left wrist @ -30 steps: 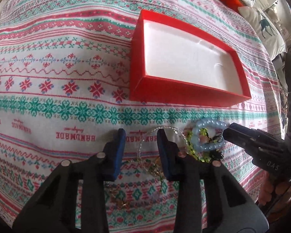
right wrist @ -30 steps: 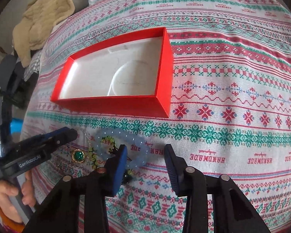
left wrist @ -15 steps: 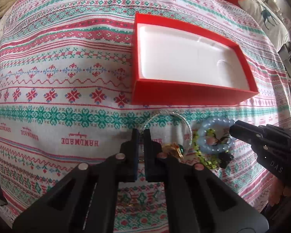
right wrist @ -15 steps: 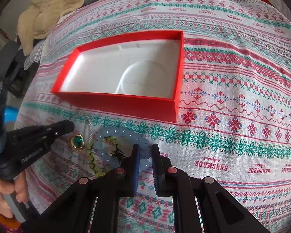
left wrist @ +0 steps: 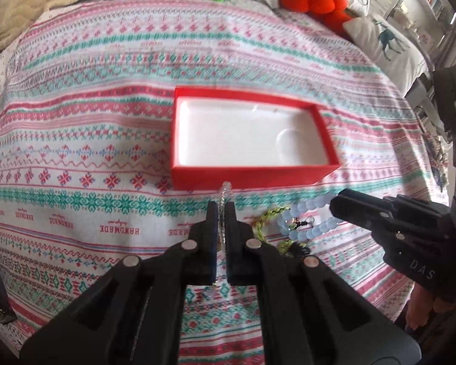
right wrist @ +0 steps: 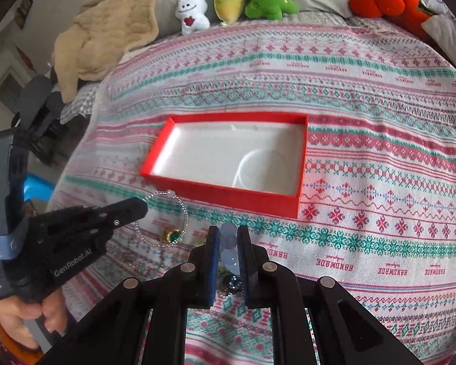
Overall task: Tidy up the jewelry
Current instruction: 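Carry both bracelets into the red box and open both tools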
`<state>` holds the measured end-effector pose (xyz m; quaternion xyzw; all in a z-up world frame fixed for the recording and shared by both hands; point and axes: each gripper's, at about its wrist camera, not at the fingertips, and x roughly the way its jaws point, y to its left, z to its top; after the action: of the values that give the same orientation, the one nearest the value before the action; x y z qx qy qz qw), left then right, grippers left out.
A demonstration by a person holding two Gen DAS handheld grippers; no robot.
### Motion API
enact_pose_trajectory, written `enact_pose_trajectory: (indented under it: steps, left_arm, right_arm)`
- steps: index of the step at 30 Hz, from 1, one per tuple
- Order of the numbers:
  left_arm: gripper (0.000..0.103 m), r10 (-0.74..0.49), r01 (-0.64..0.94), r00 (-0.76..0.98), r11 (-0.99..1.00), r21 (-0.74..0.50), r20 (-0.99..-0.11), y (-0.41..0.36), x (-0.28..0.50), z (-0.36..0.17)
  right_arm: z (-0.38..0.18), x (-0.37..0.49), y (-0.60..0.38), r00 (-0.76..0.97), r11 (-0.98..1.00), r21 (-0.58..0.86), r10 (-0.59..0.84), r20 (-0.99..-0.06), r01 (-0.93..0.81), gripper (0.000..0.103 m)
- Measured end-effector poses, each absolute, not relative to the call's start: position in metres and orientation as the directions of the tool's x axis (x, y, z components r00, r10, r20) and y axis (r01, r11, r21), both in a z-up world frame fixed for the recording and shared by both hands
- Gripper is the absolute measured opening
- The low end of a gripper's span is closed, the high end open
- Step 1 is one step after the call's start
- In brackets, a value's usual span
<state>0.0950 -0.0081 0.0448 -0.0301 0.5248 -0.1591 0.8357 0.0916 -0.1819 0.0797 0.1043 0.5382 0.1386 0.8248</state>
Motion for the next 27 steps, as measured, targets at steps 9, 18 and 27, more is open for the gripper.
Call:
enact_pose_trajectory:
  steps: [9,18,27]
  left_arm:
    - [0.005,-0.366,0.245,0.470,0.928,-0.280,-0.803,-0.021,0.103,0.083]
    - [0.005,-0.528,0.262,0.479,0.849,-0.460,-0.702,-0.033,0.130,0.090]
    - [0.005,-0.469,0.154,0.455,0.879,-0.452,-0.757,-0.021,0.156,0.051]
  right_arm:
    - [0.119,0.097,-0.190,0.498,0.929,0.356,0.357,-0.790,-0.102,0.012]
    - [0.133,0.117,-0.205,0.550,0.929,0.368,0.331,-0.767,-0.046,0.012]
    - [0.126,0.134,-0.201,0.544,0.938,0.345,0.308,-0.780,-0.036,0.012]
